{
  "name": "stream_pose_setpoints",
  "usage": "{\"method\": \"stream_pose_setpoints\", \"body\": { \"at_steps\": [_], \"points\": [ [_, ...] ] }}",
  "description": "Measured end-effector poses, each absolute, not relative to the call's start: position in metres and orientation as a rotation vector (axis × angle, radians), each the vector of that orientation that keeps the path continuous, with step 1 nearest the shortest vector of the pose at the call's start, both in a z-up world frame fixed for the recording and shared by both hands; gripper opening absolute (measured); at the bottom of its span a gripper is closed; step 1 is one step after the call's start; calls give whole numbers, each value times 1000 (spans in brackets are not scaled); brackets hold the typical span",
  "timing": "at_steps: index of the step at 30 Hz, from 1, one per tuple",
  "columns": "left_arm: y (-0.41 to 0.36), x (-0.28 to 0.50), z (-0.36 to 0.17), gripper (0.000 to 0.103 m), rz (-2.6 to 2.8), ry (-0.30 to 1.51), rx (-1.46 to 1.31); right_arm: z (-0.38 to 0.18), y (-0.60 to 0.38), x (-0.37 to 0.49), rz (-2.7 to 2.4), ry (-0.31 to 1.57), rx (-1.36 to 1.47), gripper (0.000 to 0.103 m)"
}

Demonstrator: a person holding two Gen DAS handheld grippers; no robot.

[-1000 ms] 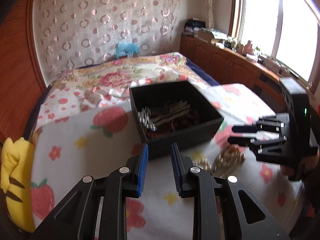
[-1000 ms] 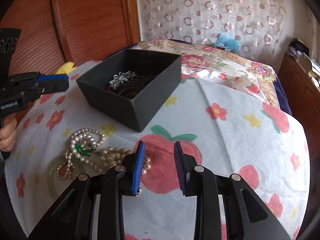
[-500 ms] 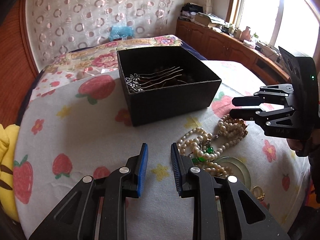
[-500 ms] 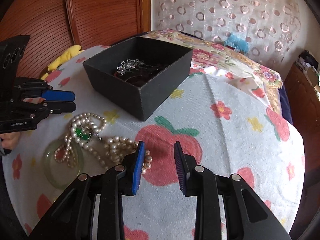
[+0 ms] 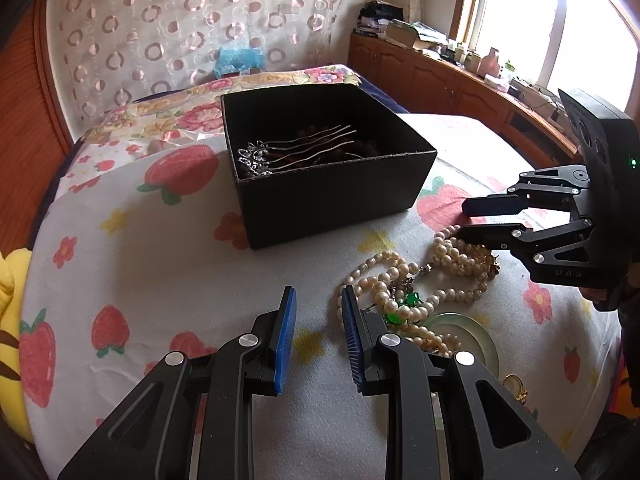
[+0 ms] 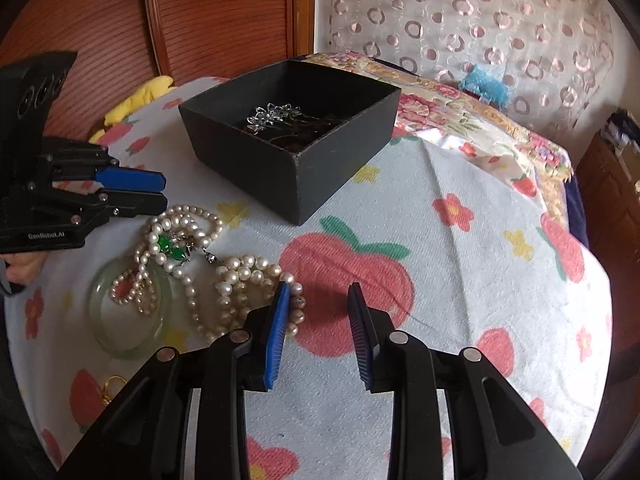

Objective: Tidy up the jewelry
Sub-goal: 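Close both grippers on the long pearl necklace at separate points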

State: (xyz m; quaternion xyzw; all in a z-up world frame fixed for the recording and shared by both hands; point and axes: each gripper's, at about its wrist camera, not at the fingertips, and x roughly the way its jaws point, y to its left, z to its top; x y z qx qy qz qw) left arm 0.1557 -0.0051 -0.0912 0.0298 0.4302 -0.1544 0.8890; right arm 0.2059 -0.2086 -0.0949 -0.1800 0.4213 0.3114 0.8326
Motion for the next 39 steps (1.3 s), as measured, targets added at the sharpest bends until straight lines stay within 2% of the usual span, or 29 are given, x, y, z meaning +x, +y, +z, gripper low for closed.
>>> {"method": "stream_pose_setpoints", "body": {
  "at_steps": [2,5,16,20,23,25,31,39],
  "points": [
    [-5,156,-91,22,-321,894,62,-94,-213,209,624,886,-382,30],
    [-8,157,-92,22,-327,899,66,-95,-220,214,572,877,-364,19],
    [-24,158,-96,22,-293,890,165,-97,-225,218,566,867,-317,19],
    [-25,160,-96,5,-304,892,154,-97,-225,220,574,873,-318,19],
    [-26,160,-94,5,-309,895,134,-96,-225,221,580,875,-316,18],
    [-25,157,-91,5,-309,882,122,-96,-225,219,604,877,-310,9],
    [-18,143,-64,5,-310,803,71,-91,-223,211,596,854,-324,9],
    [-17,122,-23,5,-308,691,36,-53,-226,189,588,761,-280,8]
  ]
}}
